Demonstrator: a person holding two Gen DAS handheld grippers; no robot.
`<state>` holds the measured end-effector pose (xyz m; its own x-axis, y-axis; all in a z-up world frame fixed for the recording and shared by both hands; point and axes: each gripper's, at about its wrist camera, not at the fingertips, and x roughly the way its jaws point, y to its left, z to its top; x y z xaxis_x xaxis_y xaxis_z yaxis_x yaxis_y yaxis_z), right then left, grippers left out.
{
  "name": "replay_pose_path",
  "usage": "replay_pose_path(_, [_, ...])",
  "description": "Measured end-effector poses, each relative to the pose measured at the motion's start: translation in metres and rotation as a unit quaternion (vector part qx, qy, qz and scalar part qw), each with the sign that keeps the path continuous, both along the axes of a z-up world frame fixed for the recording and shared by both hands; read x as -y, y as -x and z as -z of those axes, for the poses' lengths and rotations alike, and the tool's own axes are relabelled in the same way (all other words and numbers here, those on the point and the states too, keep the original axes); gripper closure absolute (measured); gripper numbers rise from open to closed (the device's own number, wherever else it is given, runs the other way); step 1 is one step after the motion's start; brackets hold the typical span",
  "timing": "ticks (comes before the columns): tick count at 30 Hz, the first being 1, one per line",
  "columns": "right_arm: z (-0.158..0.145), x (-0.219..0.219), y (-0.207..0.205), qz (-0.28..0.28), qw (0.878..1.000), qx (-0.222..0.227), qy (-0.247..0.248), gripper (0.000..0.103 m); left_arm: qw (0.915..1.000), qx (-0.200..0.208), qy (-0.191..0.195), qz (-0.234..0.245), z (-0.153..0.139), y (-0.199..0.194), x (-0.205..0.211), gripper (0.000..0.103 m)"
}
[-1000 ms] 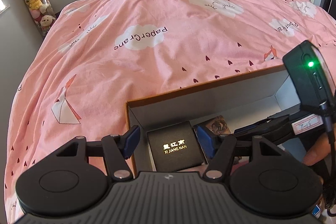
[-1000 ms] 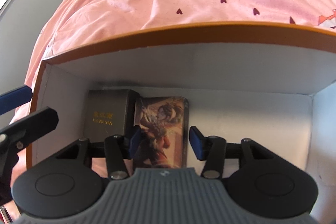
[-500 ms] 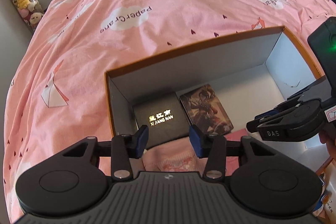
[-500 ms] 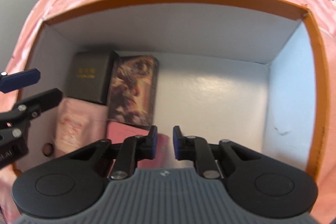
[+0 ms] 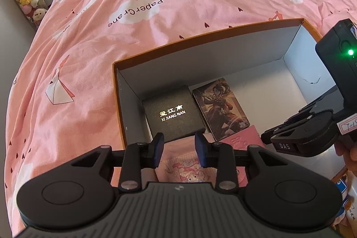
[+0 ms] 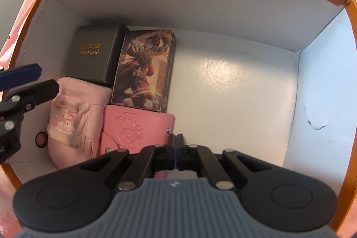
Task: Organize objects
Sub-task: 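Move both tools to the plush toy pile beside the orange box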
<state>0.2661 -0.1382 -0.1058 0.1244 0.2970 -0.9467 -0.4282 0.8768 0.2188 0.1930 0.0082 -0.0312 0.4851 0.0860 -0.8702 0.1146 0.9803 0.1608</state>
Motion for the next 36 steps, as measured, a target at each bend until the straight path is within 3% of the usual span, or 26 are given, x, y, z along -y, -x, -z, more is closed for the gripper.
replay_pose_path(3, [-0.007,0.007,0.003,0.001,1.0,0.012,-0.004,0.102,0.9997,0.019,0.015,-0.004,-0.011,0.01,0.0,0.064])
replay_pose_path(9, [-0.05,0.024,0.033,-0.016,0.994,0.105,-0.019,0.094,0.996,0.059,0.067,-0.01,-0.041,0.04,0.007,0.064])
replay_pose_path(14, [-0.08,0.033,0.067,-0.008,0.988,0.149,-0.051,0.088,0.9909,0.078,0.11,-0.008,-0.053,0.073,0.02,0.064])
replay_pose_path(19, [-0.095,0.057,0.105,0.015,0.979,0.182,-0.089,0.086,0.9893,0.079,0.119,0.029,-0.046,0.11,0.045,0.064])
replay_pose_path(24, [-0.103,0.079,0.142,0.044,0.973,0.194,-0.114,0.086,0.9883,0.049,0.127,0.068,-0.018,0.138,0.064,0.064])
replay_pose_path(31, [-0.082,0.091,0.176,0.06,0.977,0.193,-0.073,0.086,0.9885,0.014,0.065,0.136,0.019,0.169,0.077,0.064])
replay_pose_path(36, [-0.063,0.106,0.179,0.089,0.98,0.171,-0.045,0.086,0.9783,0.019,-0.014,0.206,0.038,0.188,0.088,0.064])
